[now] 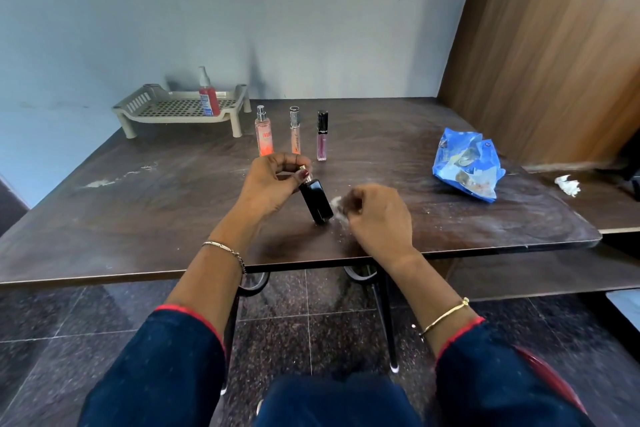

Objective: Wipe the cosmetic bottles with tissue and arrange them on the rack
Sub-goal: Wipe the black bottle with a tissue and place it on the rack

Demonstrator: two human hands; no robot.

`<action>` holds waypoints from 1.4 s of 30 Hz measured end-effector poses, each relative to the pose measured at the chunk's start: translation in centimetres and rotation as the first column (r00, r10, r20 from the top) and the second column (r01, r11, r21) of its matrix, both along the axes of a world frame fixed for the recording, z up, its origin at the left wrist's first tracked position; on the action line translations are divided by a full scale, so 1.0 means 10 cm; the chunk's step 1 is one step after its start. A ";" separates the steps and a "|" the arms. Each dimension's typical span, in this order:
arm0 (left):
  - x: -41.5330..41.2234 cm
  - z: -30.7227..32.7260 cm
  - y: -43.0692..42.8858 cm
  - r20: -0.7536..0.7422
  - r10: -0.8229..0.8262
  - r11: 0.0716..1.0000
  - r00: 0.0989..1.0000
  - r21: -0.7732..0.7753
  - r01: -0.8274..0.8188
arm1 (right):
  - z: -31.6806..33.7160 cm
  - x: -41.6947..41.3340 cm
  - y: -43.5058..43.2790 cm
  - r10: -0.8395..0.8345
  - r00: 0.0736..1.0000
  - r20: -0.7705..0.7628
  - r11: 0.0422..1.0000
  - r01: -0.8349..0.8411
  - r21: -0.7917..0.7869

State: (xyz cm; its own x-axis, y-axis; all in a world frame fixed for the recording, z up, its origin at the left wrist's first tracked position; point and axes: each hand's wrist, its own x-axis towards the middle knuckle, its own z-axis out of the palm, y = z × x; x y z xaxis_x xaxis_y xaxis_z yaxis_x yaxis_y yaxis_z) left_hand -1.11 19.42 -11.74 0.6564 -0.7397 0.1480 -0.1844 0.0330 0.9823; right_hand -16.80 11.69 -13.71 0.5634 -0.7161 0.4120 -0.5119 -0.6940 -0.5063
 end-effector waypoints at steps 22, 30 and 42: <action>-0.01 0.12 0.05 0.022 -0.171 0.985 0.985 0.005 0.171 | -0.07 -0.17 -0.40 0.309 0.951 0.002 0.946 -0.308 -0.099; -0.04 0.14 0.08 0.057 -0.232 0.973 0.971 0.003 0.232 | 0.07 0.00 -0.17 0.333 0.884 0.328 0.942 -0.296 -0.158; -0.13 0.13 0.06 0.110 -0.148 0.988 0.983 -0.031 0.152 | -0.25 -0.09 -0.05 0.436 0.877 -0.205 0.804 -0.481 -0.350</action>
State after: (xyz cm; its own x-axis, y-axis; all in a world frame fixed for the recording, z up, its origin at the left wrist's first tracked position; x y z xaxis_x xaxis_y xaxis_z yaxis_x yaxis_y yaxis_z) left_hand -2.37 20.01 -10.42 0.5172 -0.8207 0.2426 -0.2786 0.1066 0.9545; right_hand -17.71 11.16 -16.16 0.8436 -0.1633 0.5115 -0.1211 -0.9859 -0.1151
